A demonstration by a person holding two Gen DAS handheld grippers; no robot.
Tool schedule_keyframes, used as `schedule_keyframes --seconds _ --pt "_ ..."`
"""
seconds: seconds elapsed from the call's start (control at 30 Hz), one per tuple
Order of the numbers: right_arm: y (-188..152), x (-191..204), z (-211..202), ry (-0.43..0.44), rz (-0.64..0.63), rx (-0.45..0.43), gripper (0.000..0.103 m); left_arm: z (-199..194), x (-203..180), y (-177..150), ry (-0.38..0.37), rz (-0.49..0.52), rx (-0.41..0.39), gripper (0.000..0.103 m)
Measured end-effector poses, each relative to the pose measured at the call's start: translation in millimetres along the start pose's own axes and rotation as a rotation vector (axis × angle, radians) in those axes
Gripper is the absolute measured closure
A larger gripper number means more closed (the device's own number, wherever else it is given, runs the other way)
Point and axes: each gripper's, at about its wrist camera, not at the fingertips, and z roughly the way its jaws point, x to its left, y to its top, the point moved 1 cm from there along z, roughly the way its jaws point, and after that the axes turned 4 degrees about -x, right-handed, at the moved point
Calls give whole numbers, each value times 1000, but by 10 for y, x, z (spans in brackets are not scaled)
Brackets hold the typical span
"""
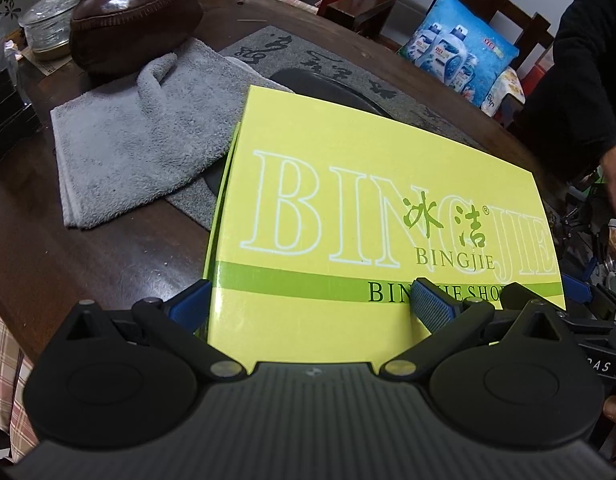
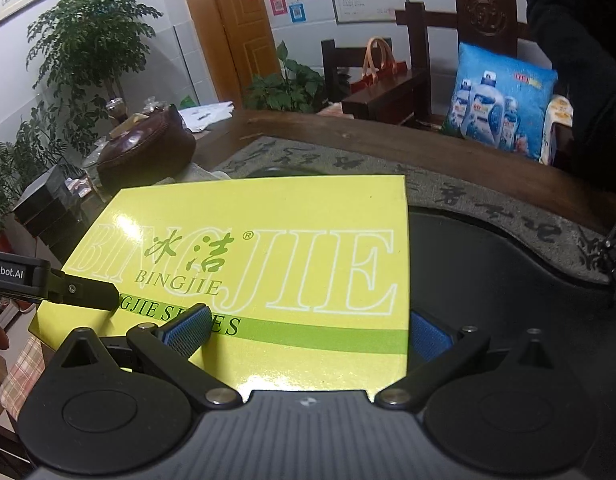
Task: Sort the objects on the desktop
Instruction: 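Press the lid down over the box rim with both grippers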
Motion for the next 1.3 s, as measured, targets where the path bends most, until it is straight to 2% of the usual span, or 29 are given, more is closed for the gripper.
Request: schedule_keyframes --seconds 0.53,0.87,1.1,1.3 --pt "33 -37 87 -3 40 40 0 57 16 71 -10 29 3 0" --pt "172 82 1 -8 -22 -2 0 -8 91 140 -16 9 -18 0" --pt "154 165 78 7 -32 15 0 7 193 137 -14 -18 -12 0" --pt "129 168 68 6 -41 20 0 18 184 107 -18 -2 -9 0"
